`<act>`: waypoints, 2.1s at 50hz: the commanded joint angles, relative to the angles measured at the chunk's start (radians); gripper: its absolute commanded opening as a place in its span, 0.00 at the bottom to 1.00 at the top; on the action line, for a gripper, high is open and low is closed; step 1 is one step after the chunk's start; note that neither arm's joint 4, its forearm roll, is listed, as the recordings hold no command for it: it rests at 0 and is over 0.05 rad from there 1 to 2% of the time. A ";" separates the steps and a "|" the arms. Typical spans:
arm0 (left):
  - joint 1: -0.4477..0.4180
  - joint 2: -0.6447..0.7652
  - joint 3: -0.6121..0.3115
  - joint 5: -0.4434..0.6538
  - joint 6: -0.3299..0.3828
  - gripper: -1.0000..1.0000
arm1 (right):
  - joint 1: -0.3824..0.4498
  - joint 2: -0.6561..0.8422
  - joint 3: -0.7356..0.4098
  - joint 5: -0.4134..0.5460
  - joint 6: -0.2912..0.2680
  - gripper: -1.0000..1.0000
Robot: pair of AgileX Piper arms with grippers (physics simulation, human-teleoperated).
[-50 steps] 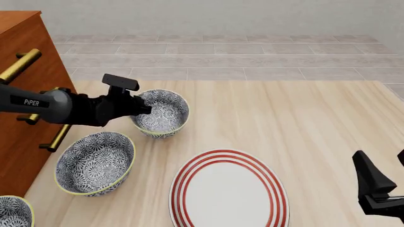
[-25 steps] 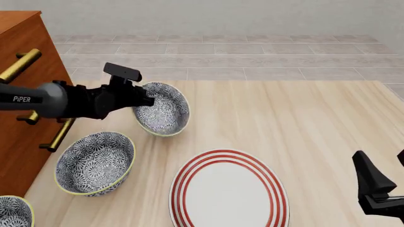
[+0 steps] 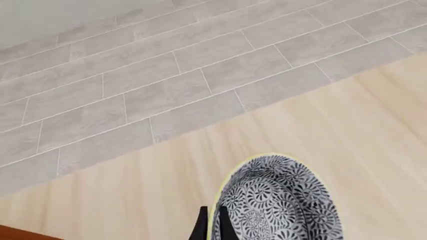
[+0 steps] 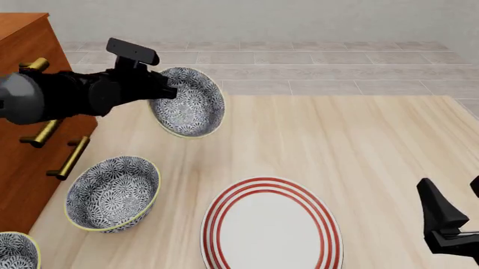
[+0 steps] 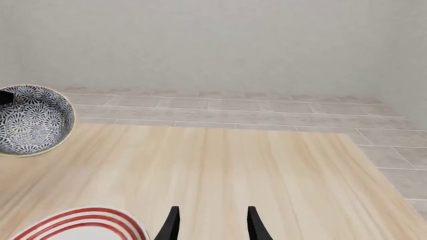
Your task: Pick up the bowl and put it in the front on the plate.
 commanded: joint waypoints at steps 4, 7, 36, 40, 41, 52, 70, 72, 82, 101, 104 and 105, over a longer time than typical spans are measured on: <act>-0.024 -0.122 -0.014 0.067 0.039 0.00 | 0.003 0.003 0.000 -0.002 -0.001 1.00; -0.040 -0.147 -0.020 0.091 0.044 0.00 | 0.004 -0.002 0.000 0.002 -0.001 1.00; -0.171 -0.365 0.064 0.176 0.058 0.00 | 0.007 -0.007 0.000 0.006 -0.002 1.00; -0.186 -0.373 0.100 0.160 0.067 0.00 | 0.007 -0.010 0.000 0.008 -0.002 1.00; -0.201 -0.380 0.108 0.164 0.055 0.00 | 0.007 -0.008 0.000 0.007 -0.002 1.00; -0.269 -0.473 0.174 0.187 0.043 0.00 | 0.009 -0.001 0.000 0.002 -0.004 1.00; -0.403 -0.607 0.282 0.229 0.012 0.00 | 0.009 -0.005 0.000 0.006 -0.005 1.00; -0.413 -0.608 0.297 0.219 0.004 0.00 | 0.009 -0.004 0.000 0.005 -0.004 1.00; -0.491 -0.604 0.365 0.176 -0.081 0.00 | 0.010 -0.001 0.000 0.002 -0.003 1.00; -0.551 -0.530 0.436 0.070 -0.191 0.00 | 0.012 -0.007 0.000 0.005 -0.004 1.00; -0.551 -0.521 0.446 0.054 -0.206 0.00 | 0.012 -0.008 0.000 0.006 -0.004 1.00; -0.554 -0.526 0.447 0.052 -0.215 0.00 | 0.012 -0.009 0.000 0.006 -0.004 1.00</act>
